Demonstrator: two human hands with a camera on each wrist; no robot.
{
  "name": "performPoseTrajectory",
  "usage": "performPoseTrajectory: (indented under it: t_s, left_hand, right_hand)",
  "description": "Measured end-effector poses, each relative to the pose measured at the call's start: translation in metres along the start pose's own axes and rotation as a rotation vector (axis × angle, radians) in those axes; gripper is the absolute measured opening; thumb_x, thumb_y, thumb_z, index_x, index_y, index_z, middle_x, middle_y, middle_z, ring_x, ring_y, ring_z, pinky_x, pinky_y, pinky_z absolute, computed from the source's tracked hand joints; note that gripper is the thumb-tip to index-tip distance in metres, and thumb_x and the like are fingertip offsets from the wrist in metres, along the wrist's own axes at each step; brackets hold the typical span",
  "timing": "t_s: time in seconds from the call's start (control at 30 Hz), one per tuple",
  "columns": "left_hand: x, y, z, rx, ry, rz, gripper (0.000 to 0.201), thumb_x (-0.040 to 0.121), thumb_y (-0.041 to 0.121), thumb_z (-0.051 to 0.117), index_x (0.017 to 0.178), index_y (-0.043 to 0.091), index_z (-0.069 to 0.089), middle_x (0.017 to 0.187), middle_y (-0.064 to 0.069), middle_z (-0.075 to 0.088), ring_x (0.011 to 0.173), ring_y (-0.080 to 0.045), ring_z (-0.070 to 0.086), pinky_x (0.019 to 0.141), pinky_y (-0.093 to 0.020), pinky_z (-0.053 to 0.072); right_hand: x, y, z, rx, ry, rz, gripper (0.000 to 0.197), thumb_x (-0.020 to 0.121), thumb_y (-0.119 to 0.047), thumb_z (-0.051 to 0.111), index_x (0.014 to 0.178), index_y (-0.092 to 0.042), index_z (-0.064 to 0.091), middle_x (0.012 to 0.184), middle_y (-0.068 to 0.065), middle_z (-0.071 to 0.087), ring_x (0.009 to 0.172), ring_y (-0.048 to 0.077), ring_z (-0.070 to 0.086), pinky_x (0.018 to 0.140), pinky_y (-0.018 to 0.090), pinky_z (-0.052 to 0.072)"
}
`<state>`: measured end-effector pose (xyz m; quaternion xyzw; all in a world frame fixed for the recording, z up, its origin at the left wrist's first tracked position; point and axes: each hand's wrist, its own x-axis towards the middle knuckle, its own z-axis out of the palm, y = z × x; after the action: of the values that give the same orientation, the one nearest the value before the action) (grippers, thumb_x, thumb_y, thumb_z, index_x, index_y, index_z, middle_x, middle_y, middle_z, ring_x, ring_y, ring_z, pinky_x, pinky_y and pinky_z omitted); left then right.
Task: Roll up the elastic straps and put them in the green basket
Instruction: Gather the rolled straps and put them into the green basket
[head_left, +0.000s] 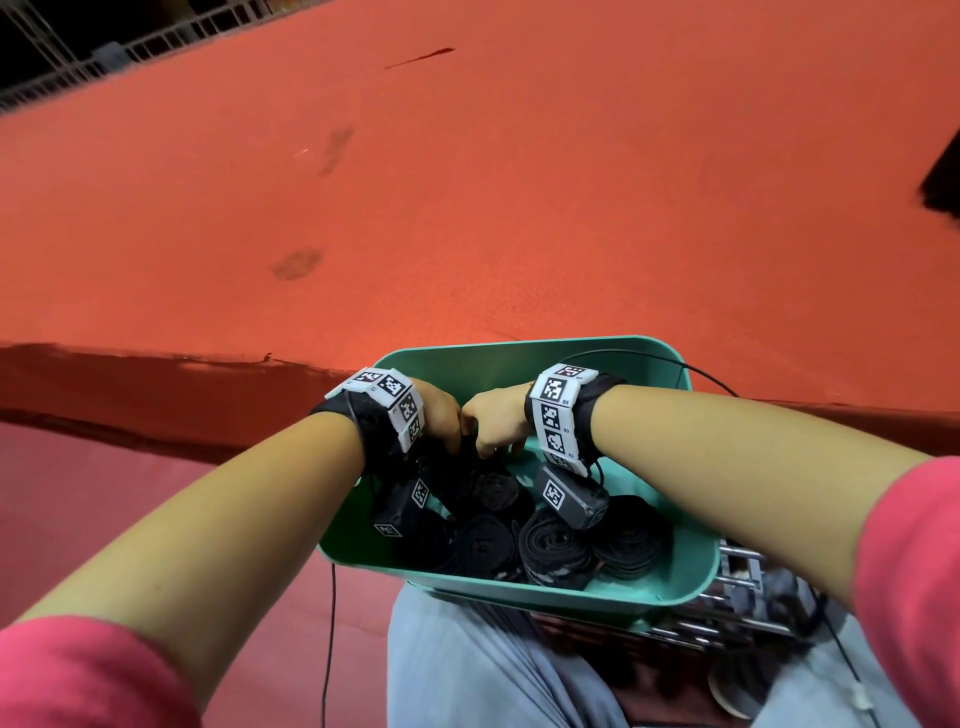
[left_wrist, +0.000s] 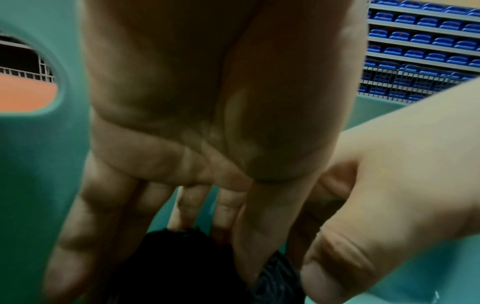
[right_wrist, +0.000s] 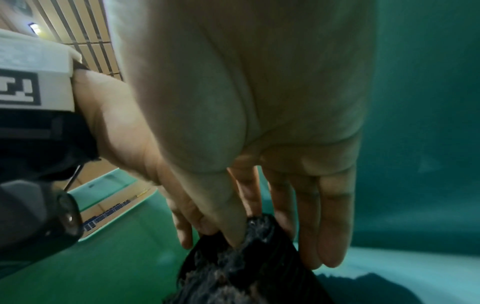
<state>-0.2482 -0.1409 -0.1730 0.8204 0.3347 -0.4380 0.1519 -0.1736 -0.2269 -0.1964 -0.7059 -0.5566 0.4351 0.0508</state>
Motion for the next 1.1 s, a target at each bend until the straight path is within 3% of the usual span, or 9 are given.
performPoseTrajectory:
  t_s: [0.07, 0.2, 0.27, 0.4, 0.47, 0.6, 0.73, 0.87, 1.1]
  left_hand:
    - [-0.001, 0.001, 0.000, -0.009, 0.023, 0.003, 0.039, 0.094, 0.012, 0.061, 0.132, 0.003, 0.059, 0.129, -0.014, 0.063, 0.096, -0.020, 0.058, 0.079, -0.027, 0.048]
    - [-0.009, 0.001, -0.001, -0.004, 0.054, 0.006, 0.039, 0.095, 0.017, 0.061, 0.132, 0.005, 0.059, 0.125, -0.012, 0.063, 0.098, -0.020, 0.055, 0.086, -0.031, 0.046]
    - [-0.017, 0.001, -0.002, 0.034, 0.117, -0.001, 0.038, 0.093, 0.023, 0.063, 0.128, 0.008, 0.062, 0.124, -0.012, 0.063, 0.096, -0.021, 0.055, 0.087, -0.032, 0.048]
    - [-0.042, 0.004, -0.007, 0.036, 0.245, 0.001, 0.031, 0.090, 0.028, 0.063, 0.113, 0.007, 0.067, 0.098, -0.009, 0.062, 0.080, -0.023, 0.056, 0.049, -0.018, 0.044]
    - [-0.056, 0.006, -0.011, 0.011, 0.300, 0.016, 0.028, 0.093, 0.025, 0.059, 0.111, 0.006, 0.066, 0.095, -0.009, 0.062, 0.079, -0.023, 0.057, 0.040, -0.014, 0.039]
    - [-0.082, 0.013, -0.020, -0.131, 0.365, 0.062, 0.022, 0.093, 0.013, 0.054, 0.111, 0.005, 0.065, 0.095, -0.011, 0.067, 0.070, -0.025, 0.062, 0.035, -0.014, 0.041]
    - [-0.107, 0.029, -0.032, -0.248, 0.426, 0.116, 0.021, 0.093, 0.014, 0.051, 0.104, 0.006, 0.067, 0.084, -0.010, 0.073, 0.064, -0.024, 0.064, 0.047, -0.021, 0.050]
    - [-0.126, 0.061, -0.049, -0.292, 0.582, 0.184, 0.016, 0.091, 0.009, 0.052, 0.095, 0.008, 0.067, 0.075, -0.004, 0.072, 0.061, -0.022, 0.066, 0.052, -0.025, 0.052]
    - [-0.134, 0.149, -0.079, -0.265, 0.797, 0.342, 0.017, 0.086, 0.010, 0.055, 0.091, 0.011, 0.071, 0.087, -0.014, 0.073, 0.072, -0.029, 0.068, 0.060, -0.036, 0.058]
  right_hand:
    - [-0.004, -0.002, -0.002, 0.025, -0.008, 0.008, 0.036, 0.090, -0.004, 0.061, 0.125, 0.001, 0.057, 0.114, 0.019, 0.066, 0.095, 0.033, 0.068, 0.076, 0.041, 0.059]
    - [-0.017, -0.008, -0.009, -0.002, 0.003, -0.001, 0.037, 0.091, -0.007, 0.061, 0.127, -0.003, 0.057, 0.107, 0.013, 0.062, 0.089, 0.030, 0.066, 0.061, 0.030, 0.055]
    - [-0.024, -0.011, -0.012, -0.037, 0.008, -0.002, 0.038, 0.091, -0.009, 0.061, 0.129, -0.005, 0.057, 0.110, 0.017, 0.065, 0.093, 0.033, 0.069, 0.065, 0.033, 0.058]
    - [-0.040, -0.020, -0.020, -0.057, 0.081, -0.015, 0.035, 0.091, -0.009, 0.060, 0.125, -0.004, 0.058, 0.091, 0.010, 0.063, 0.079, 0.028, 0.065, 0.056, 0.029, 0.055]
    - [-0.051, -0.025, -0.026, -0.034, 0.119, -0.023, 0.032, 0.092, -0.007, 0.059, 0.124, -0.003, 0.059, 0.094, 0.010, 0.063, 0.076, 0.026, 0.064, 0.054, 0.027, 0.054]
    - [-0.076, -0.029, -0.040, -0.010, 0.209, -0.042, 0.026, 0.092, -0.008, 0.059, 0.118, -0.009, 0.060, 0.089, 0.008, 0.063, 0.079, 0.028, 0.068, 0.068, 0.039, 0.060]
    - [-0.112, -0.024, -0.058, -0.029, 0.374, -0.060, 0.024, 0.088, -0.009, 0.060, 0.110, -0.019, 0.067, 0.092, 0.007, 0.071, 0.081, 0.024, 0.071, 0.067, 0.033, 0.058]
    - [-0.151, -0.006, -0.076, 0.076, 0.494, -0.041, 0.032, 0.088, -0.005, 0.057, 0.118, -0.013, 0.065, 0.091, 0.011, 0.071, 0.072, 0.021, 0.067, 0.066, 0.035, 0.059]
    - [-0.223, 0.063, -0.104, 0.168, 0.734, 0.031, 0.027, 0.088, -0.003, 0.055, 0.110, -0.011, 0.067, 0.096, 0.011, 0.069, 0.074, 0.022, 0.069, 0.063, 0.033, 0.059]
